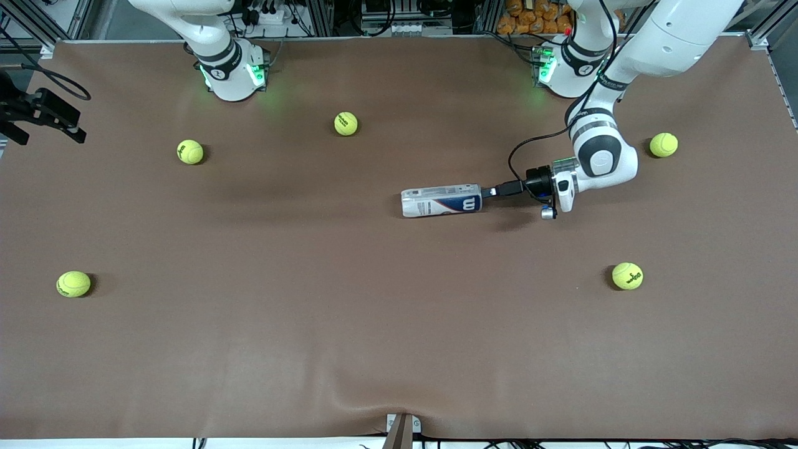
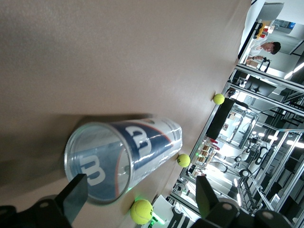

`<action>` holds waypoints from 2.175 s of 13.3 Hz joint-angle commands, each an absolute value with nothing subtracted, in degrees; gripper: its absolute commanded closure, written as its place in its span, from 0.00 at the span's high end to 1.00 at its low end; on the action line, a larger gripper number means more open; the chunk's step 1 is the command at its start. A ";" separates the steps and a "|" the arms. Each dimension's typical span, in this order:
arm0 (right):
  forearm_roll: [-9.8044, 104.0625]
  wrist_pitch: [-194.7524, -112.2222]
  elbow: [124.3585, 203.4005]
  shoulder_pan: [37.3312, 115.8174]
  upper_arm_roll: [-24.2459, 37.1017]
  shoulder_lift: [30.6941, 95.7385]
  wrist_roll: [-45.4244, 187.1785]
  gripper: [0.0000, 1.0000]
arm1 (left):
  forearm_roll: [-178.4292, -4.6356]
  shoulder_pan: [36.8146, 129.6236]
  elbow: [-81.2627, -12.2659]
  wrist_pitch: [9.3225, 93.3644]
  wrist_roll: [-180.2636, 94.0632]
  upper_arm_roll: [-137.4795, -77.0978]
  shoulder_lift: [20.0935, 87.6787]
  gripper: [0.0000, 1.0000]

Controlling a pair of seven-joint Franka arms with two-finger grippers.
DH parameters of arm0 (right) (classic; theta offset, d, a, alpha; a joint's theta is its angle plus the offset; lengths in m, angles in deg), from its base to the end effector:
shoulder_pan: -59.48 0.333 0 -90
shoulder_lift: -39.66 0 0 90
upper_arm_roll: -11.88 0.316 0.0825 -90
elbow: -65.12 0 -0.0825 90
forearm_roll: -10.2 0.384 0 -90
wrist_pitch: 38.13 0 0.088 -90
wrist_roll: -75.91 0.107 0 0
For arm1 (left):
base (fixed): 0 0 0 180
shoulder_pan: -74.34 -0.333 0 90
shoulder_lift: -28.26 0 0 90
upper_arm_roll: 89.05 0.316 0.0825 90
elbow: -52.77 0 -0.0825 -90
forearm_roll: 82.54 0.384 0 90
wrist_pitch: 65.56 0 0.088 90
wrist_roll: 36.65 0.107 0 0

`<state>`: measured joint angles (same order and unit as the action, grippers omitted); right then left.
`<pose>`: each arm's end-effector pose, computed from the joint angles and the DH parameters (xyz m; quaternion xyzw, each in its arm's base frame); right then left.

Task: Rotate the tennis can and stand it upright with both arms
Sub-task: 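Grasp the open end of the can with the left gripper, then pull the can and tilt its open end upward with the left gripper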

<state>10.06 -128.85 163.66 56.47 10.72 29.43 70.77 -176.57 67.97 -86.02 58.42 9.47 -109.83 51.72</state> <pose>0.4975 -0.0375 0.6492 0.9997 0.0086 0.0210 0.0011 0.4191 -0.1642 0.1420 0.8112 0.1883 -0.1049 0.5436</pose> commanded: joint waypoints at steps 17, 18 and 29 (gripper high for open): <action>11.34 -128.75 164.35 55.70 11.97 28.77 70.46 1.00 | -181.42 78.28 -76.44 63.54 1.19 -110.41 50.60 0.00; 11.34 -128.75 164.35 55.78 11.97 28.77 70.46 1.00 | -181.33 80.74 -75.12 65.90 -3.73 -110.41 49.28 0.00; 11.42 -127.87 164.35 55.61 11.97 28.77 70.46 1.00 | -140.27 94.47 -60.88 84.39 -65.86 -110.41 46.90 0.00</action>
